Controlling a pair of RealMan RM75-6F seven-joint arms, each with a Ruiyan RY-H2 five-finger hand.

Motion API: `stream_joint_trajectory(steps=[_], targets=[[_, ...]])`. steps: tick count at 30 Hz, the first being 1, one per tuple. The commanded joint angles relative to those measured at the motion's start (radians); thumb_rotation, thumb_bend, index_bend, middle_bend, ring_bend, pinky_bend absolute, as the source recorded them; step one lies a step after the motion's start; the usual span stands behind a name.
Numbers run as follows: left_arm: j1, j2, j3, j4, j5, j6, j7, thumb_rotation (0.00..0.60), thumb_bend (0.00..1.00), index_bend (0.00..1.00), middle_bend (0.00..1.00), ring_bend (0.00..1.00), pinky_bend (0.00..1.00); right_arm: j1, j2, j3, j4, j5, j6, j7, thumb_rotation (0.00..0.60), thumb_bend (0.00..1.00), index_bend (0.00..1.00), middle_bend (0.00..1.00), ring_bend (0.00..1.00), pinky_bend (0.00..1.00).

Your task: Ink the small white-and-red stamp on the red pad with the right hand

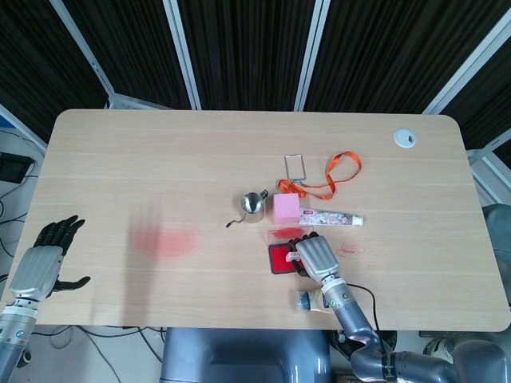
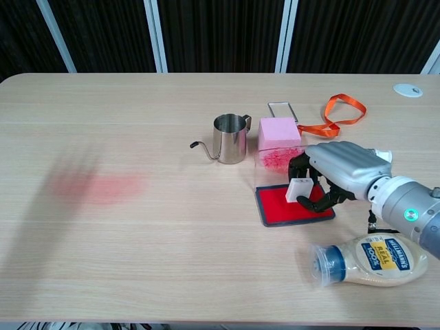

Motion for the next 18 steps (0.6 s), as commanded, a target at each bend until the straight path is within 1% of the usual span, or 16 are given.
stream_joint_trajectory(steps=[1,10,18], targets=[[0.0,0.001,0.0,0.0,-0.001,-0.001,0.0,0.6,0.0,0.0,0.0,0.0,0.0,-0.001,-0.004,-0.004,0.005,-0.001,-0.002,-0.003,0.6,0.63,0.82,0.71,0.48,0.37],[0.0,0.001,0.001,-0.001,0.001,0.0,0.001,0.6,0.0,0.0,0.0,0.0,0.0,-0.007,-0.009,-0.003,0.003,-0.001,0.002,-0.007,0.6,0.63,0.82,0.71,0.48,0.37],[0.0,0.0,0.001,-0.001,0.001,0.001,0.003,0.6,0.0,0.0,0.0,0.0,0.0,-0.004,0.031,0.017,-0.057,-0.02,0.032,-0.018,0.6,0.63,0.82,0.71,0.48,0.37]])
